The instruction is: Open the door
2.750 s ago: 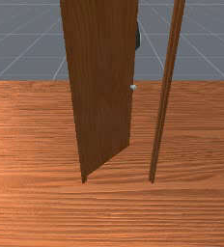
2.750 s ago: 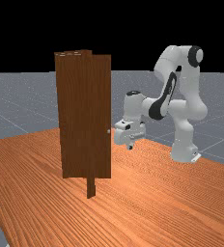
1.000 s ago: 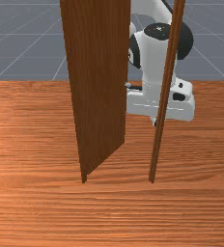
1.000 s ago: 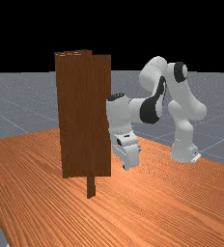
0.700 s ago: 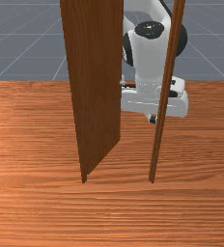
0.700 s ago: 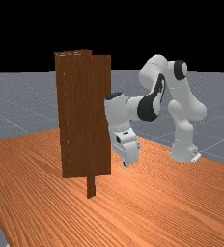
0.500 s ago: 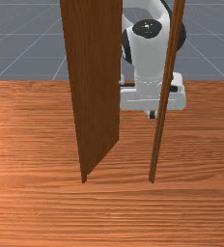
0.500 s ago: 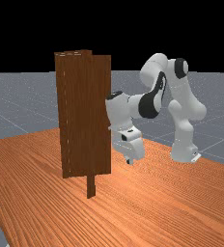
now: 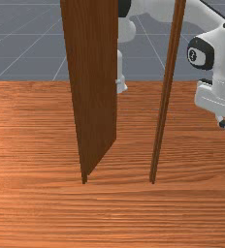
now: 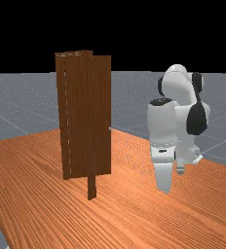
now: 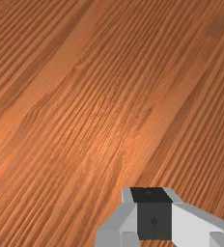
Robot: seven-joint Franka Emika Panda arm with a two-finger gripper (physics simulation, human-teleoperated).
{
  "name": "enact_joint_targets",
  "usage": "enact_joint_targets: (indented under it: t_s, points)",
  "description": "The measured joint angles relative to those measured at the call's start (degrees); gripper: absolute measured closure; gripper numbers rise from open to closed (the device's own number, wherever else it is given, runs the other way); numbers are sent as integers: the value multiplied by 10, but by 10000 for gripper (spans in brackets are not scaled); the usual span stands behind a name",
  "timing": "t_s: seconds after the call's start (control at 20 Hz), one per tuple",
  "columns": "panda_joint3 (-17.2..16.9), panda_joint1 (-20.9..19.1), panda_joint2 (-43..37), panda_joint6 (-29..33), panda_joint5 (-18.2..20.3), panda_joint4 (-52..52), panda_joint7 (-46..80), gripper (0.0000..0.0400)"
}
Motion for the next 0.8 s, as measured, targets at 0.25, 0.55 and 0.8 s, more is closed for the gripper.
enact_joint_targets:
  t_s: [0.25,0.55,0.8]
  points:
    - [51,48,110,-95,-12,187,-157,400]
    - [67,54,139,-140,-21,240,-238,400]
    - [100,-61,39,-149,-52,67,-551,400]
